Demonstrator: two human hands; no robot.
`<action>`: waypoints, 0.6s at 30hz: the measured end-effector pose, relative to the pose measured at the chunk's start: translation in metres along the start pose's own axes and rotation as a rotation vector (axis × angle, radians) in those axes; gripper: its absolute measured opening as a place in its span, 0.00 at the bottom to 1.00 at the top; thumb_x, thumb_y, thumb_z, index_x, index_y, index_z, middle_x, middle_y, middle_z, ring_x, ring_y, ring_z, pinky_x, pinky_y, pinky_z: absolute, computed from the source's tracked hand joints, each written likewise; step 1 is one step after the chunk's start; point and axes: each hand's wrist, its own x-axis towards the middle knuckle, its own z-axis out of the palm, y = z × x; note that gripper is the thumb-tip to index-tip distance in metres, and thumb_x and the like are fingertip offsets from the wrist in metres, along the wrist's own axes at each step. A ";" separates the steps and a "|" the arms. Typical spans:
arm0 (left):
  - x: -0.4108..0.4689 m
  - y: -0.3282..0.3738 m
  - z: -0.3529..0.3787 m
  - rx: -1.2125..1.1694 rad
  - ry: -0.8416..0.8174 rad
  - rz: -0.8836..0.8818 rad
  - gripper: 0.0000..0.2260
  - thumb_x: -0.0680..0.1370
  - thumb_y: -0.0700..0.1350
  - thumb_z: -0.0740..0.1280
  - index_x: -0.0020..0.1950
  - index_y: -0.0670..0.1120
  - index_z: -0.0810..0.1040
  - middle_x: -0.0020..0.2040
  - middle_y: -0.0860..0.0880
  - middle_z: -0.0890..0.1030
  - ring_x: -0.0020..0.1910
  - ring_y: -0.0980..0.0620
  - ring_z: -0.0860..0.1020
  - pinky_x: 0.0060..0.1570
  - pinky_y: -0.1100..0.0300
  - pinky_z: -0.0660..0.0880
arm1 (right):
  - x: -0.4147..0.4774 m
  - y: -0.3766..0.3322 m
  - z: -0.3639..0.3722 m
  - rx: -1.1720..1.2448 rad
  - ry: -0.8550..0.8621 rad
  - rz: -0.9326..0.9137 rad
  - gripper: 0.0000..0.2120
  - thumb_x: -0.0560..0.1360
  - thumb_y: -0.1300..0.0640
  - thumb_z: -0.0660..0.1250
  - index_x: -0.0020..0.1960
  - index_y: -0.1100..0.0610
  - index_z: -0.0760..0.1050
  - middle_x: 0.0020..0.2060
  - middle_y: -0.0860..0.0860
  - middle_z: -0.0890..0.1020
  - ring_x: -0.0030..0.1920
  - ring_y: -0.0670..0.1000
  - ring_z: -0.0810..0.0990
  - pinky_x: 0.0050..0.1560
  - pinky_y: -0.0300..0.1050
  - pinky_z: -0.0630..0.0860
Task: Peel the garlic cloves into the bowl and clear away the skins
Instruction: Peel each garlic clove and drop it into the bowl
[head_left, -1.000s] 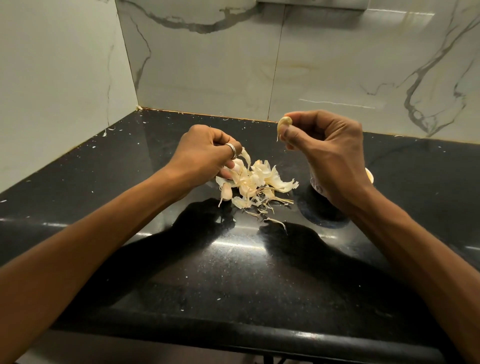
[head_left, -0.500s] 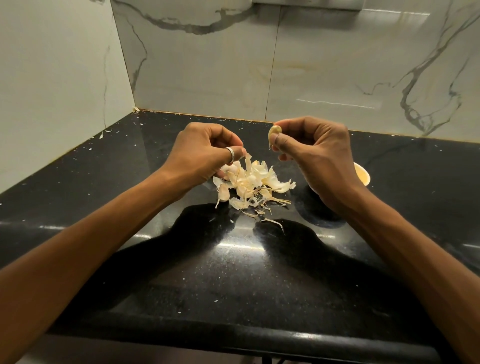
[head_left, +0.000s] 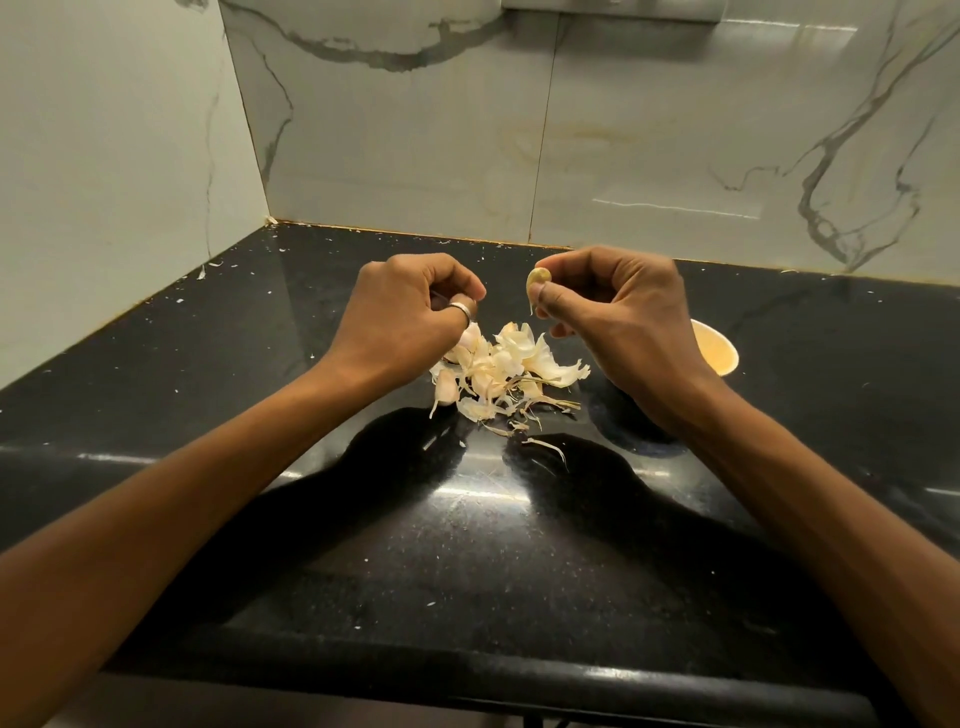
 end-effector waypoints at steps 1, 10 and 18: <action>0.001 -0.001 -0.001 0.008 0.014 0.010 0.06 0.77 0.39 0.71 0.49 0.48 0.86 0.37 0.61 0.80 0.34 0.69 0.77 0.37 0.77 0.69 | 0.000 0.000 0.000 -0.002 -0.003 0.002 0.08 0.77 0.58 0.74 0.54 0.60 0.84 0.44 0.52 0.87 0.43 0.51 0.87 0.43 0.46 0.84; -0.002 0.009 0.000 -0.109 -0.001 0.152 0.05 0.78 0.45 0.73 0.53 0.48 0.84 0.41 0.60 0.82 0.39 0.62 0.82 0.42 0.70 0.78 | -0.002 -0.002 0.003 -0.020 -0.071 0.031 0.07 0.77 0.60 0.73 0.54 0.61 0.83 0.42 0.53 0.86 0.41 0.49 0.86 0.41 0.41 0.83; -0.004 0.010 0.003 -0.060 0.005 0.274 0.05 0.78 0.43 0.73 0.53 0.45 0.85 0.40 0.55 0.83 0.40 0.60 0.81 0.41 0.71 0.76 | -0.003 -0.002 0.005 -0.117 -0.077 -0.010 0.06 0.75 0.58 0.76 0.51 0.58 0.82 0.40 0.51 0.86 0.40 0.51 0.86 0.43 0.51 0.84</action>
